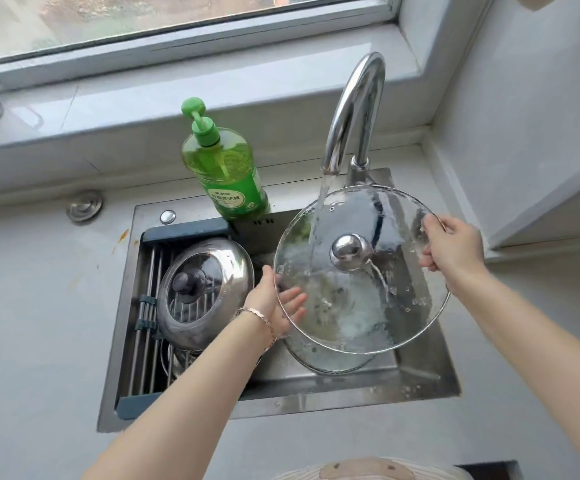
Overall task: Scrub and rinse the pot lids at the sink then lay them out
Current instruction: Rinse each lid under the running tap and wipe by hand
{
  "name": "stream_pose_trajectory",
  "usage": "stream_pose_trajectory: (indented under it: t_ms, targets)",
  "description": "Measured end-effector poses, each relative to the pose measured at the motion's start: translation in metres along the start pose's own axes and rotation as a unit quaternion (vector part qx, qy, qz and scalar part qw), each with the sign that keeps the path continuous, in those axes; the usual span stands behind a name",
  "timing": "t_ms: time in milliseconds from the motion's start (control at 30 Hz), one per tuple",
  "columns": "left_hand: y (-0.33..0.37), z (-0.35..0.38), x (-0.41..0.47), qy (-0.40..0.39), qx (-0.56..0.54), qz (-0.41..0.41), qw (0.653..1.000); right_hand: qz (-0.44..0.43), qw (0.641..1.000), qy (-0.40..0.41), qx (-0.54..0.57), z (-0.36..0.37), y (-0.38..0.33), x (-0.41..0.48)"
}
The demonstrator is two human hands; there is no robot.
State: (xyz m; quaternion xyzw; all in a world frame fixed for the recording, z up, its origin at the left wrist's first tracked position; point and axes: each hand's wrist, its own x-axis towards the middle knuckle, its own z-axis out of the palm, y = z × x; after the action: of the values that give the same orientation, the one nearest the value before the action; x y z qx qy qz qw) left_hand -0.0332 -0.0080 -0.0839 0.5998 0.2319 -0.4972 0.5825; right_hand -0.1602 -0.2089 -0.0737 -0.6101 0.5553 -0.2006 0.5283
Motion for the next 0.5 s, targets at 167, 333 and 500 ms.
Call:
stream_pose_trajectory:
  t_ms: [167, 333, 500]
  targets:
    - [-0.015, -0.002, -0.001, 0.019, -0.004, -0.074, 0.997, -0.067, 0.995, -0.012, -0.070, -0.003, -0.006, -0.003]
    - [-0.003, -0.024, -0.009, 0.066, -0.022, -0.098, 0.993, -0.047, 0.994, -0.052, -0.088, 0.013, -0.003, -0.009]
    - [0.030, -0.048, -0.019, 0.116, -0.017, -0.070, 0.991, 0.081, 0.991, -0.096, -0.050, 0.046, 0.025, -0.020]
